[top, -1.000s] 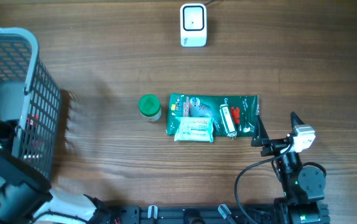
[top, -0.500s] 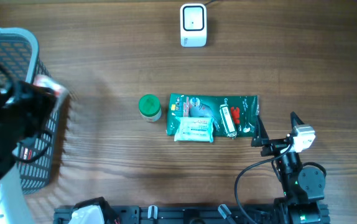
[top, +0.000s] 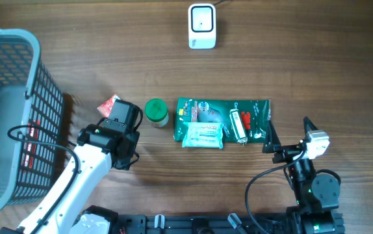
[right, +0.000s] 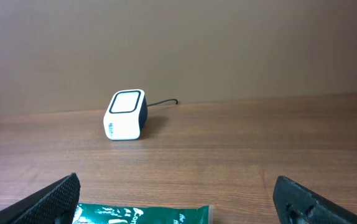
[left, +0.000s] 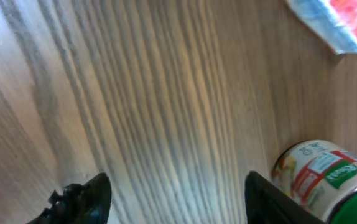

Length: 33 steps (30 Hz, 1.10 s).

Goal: Scan the item barcode
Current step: 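Grasp the small red-white box in the basket and place it left of the jar, then grasp the red Nescafe stick in the basket and drop it below the glove pack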

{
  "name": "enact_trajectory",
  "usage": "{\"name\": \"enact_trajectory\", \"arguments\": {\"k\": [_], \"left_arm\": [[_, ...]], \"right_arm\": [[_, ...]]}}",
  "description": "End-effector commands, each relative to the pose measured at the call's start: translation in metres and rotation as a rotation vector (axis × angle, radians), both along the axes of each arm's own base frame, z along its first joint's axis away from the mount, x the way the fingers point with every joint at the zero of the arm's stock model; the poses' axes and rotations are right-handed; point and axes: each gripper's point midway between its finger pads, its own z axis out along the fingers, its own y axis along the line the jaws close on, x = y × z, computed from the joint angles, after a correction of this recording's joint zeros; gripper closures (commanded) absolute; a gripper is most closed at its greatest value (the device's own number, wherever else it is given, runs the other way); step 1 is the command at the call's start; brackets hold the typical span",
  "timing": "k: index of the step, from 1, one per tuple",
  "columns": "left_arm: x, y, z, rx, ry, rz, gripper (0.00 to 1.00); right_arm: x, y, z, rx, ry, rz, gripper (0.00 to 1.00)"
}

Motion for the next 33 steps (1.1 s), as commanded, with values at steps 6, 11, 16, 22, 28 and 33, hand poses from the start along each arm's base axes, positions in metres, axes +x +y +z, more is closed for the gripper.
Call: {"name": "enact_trajectory", "arguments": {"k": [6, 11, 16, 22, 28, 33], "left_arm": [[0.092, 0.013, 0.213, 0.289, -0.473, -0.342, 0.0], [0.059, 0.092, 0.379, 0.62, -0.749, -0.036, 0.0], [0.022, 0.174, 0.383, 0.611, -0.723, 0.309, 0.0], [0.004, 0.268, 0.295, 0.271, -0.48, 0.603, 0.0], [0.012, 0.31, 0.175, 0.089, -0.051, 0.598, 0.0], [0.008, 0.319, 0.11, 0.008, 0.193, 0.567, 0.0]], "right_arm": [[0.0, 0.0, 0.002, -0.017, -0.012, -0.001, 0.0], [0.0, 0.0, 0.002, -0.016, -0.011, -0.001, 0.0], [0.0, 0.0, 0.002, -0.017, -0.012, -0.001, 0.0], [0.0, 0.0, 0.002, -0.017, -0.012, -0.001, 0.0], [0.0, 0.0, 0.002, -0.017, -0.012, -0.001, 0.0], [0.0, 0.0, 0.002, -0.016, -0.011, -0.001, 0.0]]}}
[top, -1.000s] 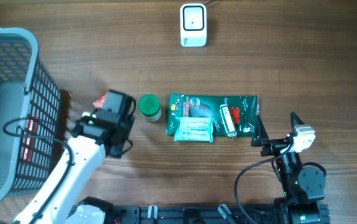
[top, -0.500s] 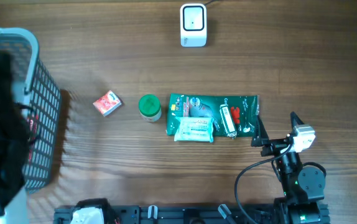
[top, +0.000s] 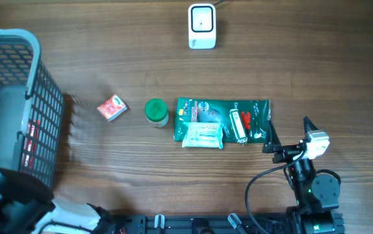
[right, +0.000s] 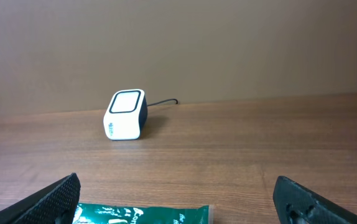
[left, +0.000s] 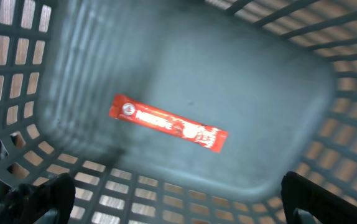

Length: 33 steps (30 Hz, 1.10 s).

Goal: Scan the item barcode
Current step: 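Grasp the red Nescafe stick in the basket and drop it below the glove pack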

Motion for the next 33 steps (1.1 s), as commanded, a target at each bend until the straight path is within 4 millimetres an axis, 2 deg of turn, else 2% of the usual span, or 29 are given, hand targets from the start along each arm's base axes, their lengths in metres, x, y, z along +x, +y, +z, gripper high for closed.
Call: {"name": "enact_trajectory", "arguments": {"k": [1, 5, 10, 15, 17, 19, 20, 22, 23, 25, 26, 29, 30, 33], "left_arm": [[-0.002, 0.002, -0.032, -0.07, 0.096, -0.028, 0.0], [0.008, -0.005, -0.073, -0.098, 0.123, -0.051, 0.0], [-0.006, -0.028, -0.126, -0.146, 0.164, 0.131, 0.0], [-0.004, -0.026, -0.176, -0.101, 0.11, 0.134, 0.0], [-0.006, -0.029, -0.189, -0.096, 0.1, 0.128, 0.0], [-0.012, -0.037, -0.207, -0.097, 0.101, 0.124, 0.05], [-0.016, -0.042, -0.214, -0.101, 0.107, 0.121, 0.16], [-0.028, -0.054, -0.228, -0.12, 0.128, 0.12, 0.96], [-0.03, -0.056, -0.229, -0.126, 0.136, 0.117, 0.96], [-0.022, -0.048, -0.221, -0.104, 0.119, 0.015, 0.96], [-0.013, -0.04, -0.208, -0.08, 0.1, -0.037, 0.96], [0.01, -0.015, -0.143, 0.014, 0.028, -0.093, 0.96], [0.018, -0.007, -0.111, 0.06, -0.016, -0.093, 0.96], [0.033, 0.01, 0.004, 0.235, -0.167, -0.11, 0.96]], "right_arm": [[0.0, 0.0, 0.002, -0.016, -0.011, -0.001, 0.0], [0.0, 0.0, 0.002, -0.016, -0.011, -0.001, 0.0], [0.0, 0.0, 0.002, -0.017, -0.012, -0.001, 0.01], [0.0, 0.0, 0.002, -0.017, -0.012, -0.001, 0.0], [0.0, 0.0, 0.002, -0.017, -0.012, -0.001, 0.0], [0.0, 0.0, 0.002, -0.016, -0.011, -0.001, 0.01], [0.0, 0.0, 0.002, -0.017, -0.012, -0.001, 0.0], [0.0, 0.0, 0.002, -0.017, -0.012, -0.001, 0.0], [0.0, 0.0, 0.002, -0.017, -0.012, -0.001, 0.0], [0.0, 0.0, 0.002, -0.017, -0.012, -0.001, 0.0], [0.0, 0.0, 0.002, -0.016, -0.011, -0.001, 0.0], [0.0, 0.0, 0.002, -0.017, -0.012, -0.001, 0.0], [0.0, 0.0, 0.002, -0.017, -0.012, -0.001, 0.0], [0.0, 0.0, 0.002, -0.017, -0.012, -0.001, 0.0]]}}
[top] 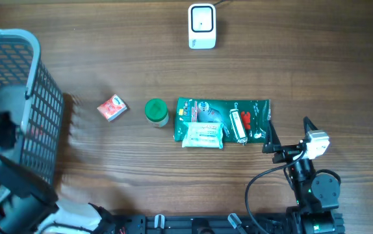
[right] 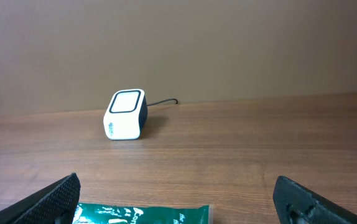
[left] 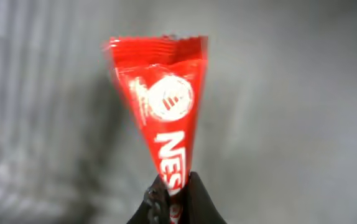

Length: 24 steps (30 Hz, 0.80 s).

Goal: Scan the item barcode
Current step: 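Grasp the red Nescafe stick in the basket and drop it below the glove pack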

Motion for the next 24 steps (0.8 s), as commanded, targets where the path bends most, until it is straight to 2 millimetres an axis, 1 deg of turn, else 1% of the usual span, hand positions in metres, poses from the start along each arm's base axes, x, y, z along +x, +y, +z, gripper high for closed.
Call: {"name": "enact_trajectory", "arguments": {"k": [1, 2, 3, 4, 5, 6, 7, 8, 9, 10, 11, 13, 15, 16, 17, 18, 19, 20, 21, 22, 23, 24], "left_arm": [[0.018, 0.017, 0.133, 0.233, -0.218, -0.061, 0.96], [0.015, 0.013, 0.162, 0.275, -0.262, -0.06, 0.96], [0.011, 0.002, 0.194, 0.31, -0.331, -0.072, 0.96], [0.01, -0.014, 0.212, 0.306, -0.401, -0.101, 0.96], [0.009, -0.036, 0.227, 0.289, -0.468, -0.148, 0.96], [0.007, -0.057, 0.237, 0.264, -0.512, -0.188, 0.96], [0.006, -0.072, 0.242, 0.247, -0.533, -0.224, 0.96], [0.008, -0.092, 0.25, 0.249, -0.555, -0.306, 0.96], [0.009, -0.104, 0.256, 0.275, -0.557, -0.352, 0.96], [0.008, -0.106, 0.259, 0.301, -0.548, -0.345, 0.96], [0.004, -0.104, 0.26, 0.326, -0.536, -0.305, 0.96], [0.004, -0.101, 0.259, 0.33, -0.532, -0.269, 0.96], [0.0, -0.09, 0.256, 0.339, -0.517, -0.182, 0.96], [-0.008, -0.074, 0.256, 0.378, -0.489, -0.11, 0.58], [-0.011, -0.065, 0.253, 0.387, -0.471, -0.082, 0.26], [-0.014, -0.056, 0.248, 0.38, -0.447, -0.053, 0.04], [-0.017, -0.047, 0.24, 0.367, -0.419, -0.027, 0.0], [-0.018, -0.038, 0.23, 0.349, -0.388, -0.002, 0.0], [-0.02, -0.026, 0.213, 0.305, -0.344, 0.04, 0.0], [-0.023, -0.017, 0.191, 0.231, -0.301, 0.106, 0.0], [-0.023, -0.011, 0.166, 0.145, -0.256, 0.149, 0.0], [-0.021, -0.006, 0.147, 0.087, -0.22, 0.163, 0.0]], "right_arm": [[0.0, 0.0, 0.002, -0.016, -0.012, -0.001, 0.0], [0.0, 0.0, 0.002, -0.016, -0.012, -0.001, 0.0], [0.0, 0.0, 0.002, -0.017, -0.012, -0.001, 0.0], [0.0, 0.0, 0.002, -0.016, -0.012, -0.001, 0.0], [0.0, 0.0, 0.002, -0.017, -0.012, -0.001, 0.0], [0.0, 0.0, 0.002, -0.017, -0.012, -0.001, 0.0], [0.0, 0.0, 0.002, -0.017, -0.012, -0.001, 0.01], [0.0, 0.0, 0.002, -0.017, -0.012, -0.001, 0.0], [0.0, 0.0, 0.002, -0.017, -0.012, -0.001, 0.0], [0.0, 0.0, 0.002, -0.016, -0.012, -0.001, 0.0], [0.0, 0.0, 0.002, -0.016, -0.012, -0.001, 0.0], [0.0, 0.0, 0.002, -0.017, -0.012, -0.001, 0.0], [0.0, 0.0, 0.002, -0.017, -0.012, -0.001, 0.0], [0.0, 0.0, 0.002, -0.017, -0.012, -0.001, 0.01], [0.0, 0.0, 0.002, -0.017, -0.012, -0.001, 0.0], [0.0, 0.0, 0.002, -0.017, -0.012, -0.001, 0.0], [0.0, 0.0, 0.002, -0.016, -0.012, -0.001, 0.0], [0.0, 0.0, 0.002, -0.017, -0.012, -0.001, 0.0], [0.0, 0.0, 0.002, -0.017, -0.012, -0.001, 0.01], [0.0, 0.0, 0.002, -0.016, -0.012, -0.001, 0.0], [0.0, 0.0, 0.002, -0.017, -0.012, -0.001, 0.0], [0.0, 0.0, 0.002, -0.016, -0.012, -0.001, 0.0]]}}
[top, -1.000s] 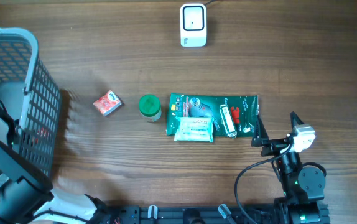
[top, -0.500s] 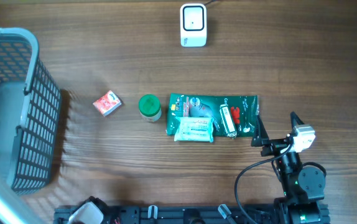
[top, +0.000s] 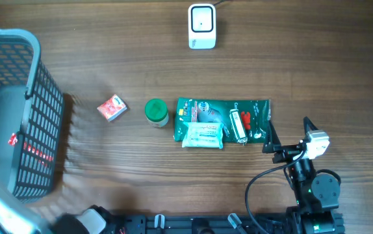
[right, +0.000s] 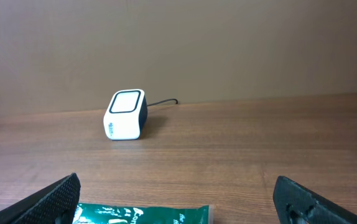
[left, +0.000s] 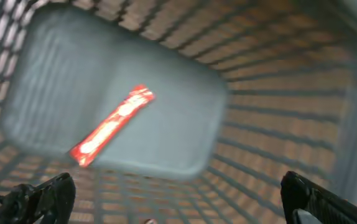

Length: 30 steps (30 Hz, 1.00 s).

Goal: Scan the item barcode
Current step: 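Grasp the red Nescafe stick in the basket and drop it below the glove pack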

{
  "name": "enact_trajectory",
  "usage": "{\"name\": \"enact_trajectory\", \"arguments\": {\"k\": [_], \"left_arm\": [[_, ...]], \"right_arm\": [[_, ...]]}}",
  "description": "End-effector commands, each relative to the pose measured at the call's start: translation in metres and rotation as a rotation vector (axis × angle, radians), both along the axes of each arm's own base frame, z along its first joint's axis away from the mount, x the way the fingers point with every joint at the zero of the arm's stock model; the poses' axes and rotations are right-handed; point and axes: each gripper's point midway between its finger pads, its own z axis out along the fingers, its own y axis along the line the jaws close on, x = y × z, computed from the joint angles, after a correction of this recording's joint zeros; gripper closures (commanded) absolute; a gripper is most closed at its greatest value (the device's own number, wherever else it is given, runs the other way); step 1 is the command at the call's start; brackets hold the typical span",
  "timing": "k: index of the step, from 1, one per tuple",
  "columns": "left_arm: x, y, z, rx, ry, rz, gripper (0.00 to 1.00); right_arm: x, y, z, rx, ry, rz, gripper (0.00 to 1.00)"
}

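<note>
A red stick sachet (left: 112, 124) lies on the grey floor of the mesh basket (left: 278, 124); in the overhead view the sachet (top: 28, 148) shows through the basket wall (top: 43, 130). My left gripper (left: 178, 208) hangs open high above the basket, holding nothing. The white scanner (top: 201, 26) stands at the far edge of the table, and the right wrist view shows the scanner (right: 125, 115) too. My right gripper (right: 178, 208) rests open at the near right, behind a green pouch (right: 142, 214).
On the table's middle lie a small red packet (top: 112, 107), a green-lidded can (top: 156, 112) and the green pouch (top: 222, 110) with a pale blue pack (top: 203, 135) and a small tube (top: 238, 125) on it. The left arm is only a blur at the overhead view's bottom left.
My left gripper was shut on the red sachet close to the basket floor. Now it is open and much higher, and the sachet lies flat in the basket. The right arm has not moved.
First my left gripper was open low over the table beside the green-lidded can. Then it was open above the basket with the red sachet lying inside. Then it was shut on the sachet. Now it is open again with the sachet on the basket floor.
</note>
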Motion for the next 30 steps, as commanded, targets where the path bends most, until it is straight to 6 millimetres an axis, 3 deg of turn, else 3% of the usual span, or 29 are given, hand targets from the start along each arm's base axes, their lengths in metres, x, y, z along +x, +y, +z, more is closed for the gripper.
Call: {"name": "enact_trajectory", "arguments": {"k": [1, 5, 10, 12, 16, 17, 18, 20, 22, 24, 26, 30], "left_arm": [[0.005, 0.019, -0.056, -0.18, 0.086, 0.079, 0.0], [0.013, 0.023, -0.139, -0.338, 0.269, 0.061, 0.0], [0.0, 0.008, -0.232, -0.472, 0.364, 0.181, 0.0], [-0.001, 0.005, -0.258, -0.463, 0.341, 0.183, 0.0], [-0.009, -0.003, -0.291, -0.452, 0.335, 0.168, 0.0], [-0.011, -0.006, -0.297, -0.451, 0.334, 0.168, 0.11], [-0.017, -0.012, -0.307, -0.46, 0.344, 0.169, 0.48], [-0.032, -0.027, -0.321, -0.486, 0.373, 0.171, 0.96], [-0.043, -0.033, -0.327, -0.484, 0.412, 0.176, 0.96], [-0.038, -0.019, -0.314, -0.423, 0.417, 0.099, 0.96], [-0.029, -0.001, -0.281, -0.345, 0.391, 0.081, 0.96], [-0.025, 0.036, -0.194, -0.063, 0.338, 0.043, 0.96]], "right_arm": [[0.0, 0.0, 0.002, -0.017, -0.012, -0.001, 0.0], [0.0, 0.0, 0.002, -0.016, -0.011, -0.001, 0.0], [0.0, 0.0, 0.002, -0.017, -0.012, -0.001, 0.0], [0.0, 0.0, 0.002, -0.017, -0.012, -0.001, 0.0], [0.0, 0.0, 0.002, -0.017, -0.012, -0.001, 0.0], [0.0, 0.0, 0.002, -0.017, -0.012, -0.001, 0.0], [0.0, 0.0, 0.002, -0.017, -0.012, -0.001, 0.0], [0.0, 0.0, 0.002, -0.016, -0.011, -0.001, 0.0], [0.0, 0.0, 0.002, -0.017, -0.012, -0.001, 0.0], [0.0, 0.0, 0.002, -0.017, -0.012, -0.001, 0.0], [0.0, 0.0, 0.002, -0.017, -0.012, -0.001, 0.0], [0.0, 0.0, 0.002, -0.017, -0.012, -0.001, 0.0]]}}
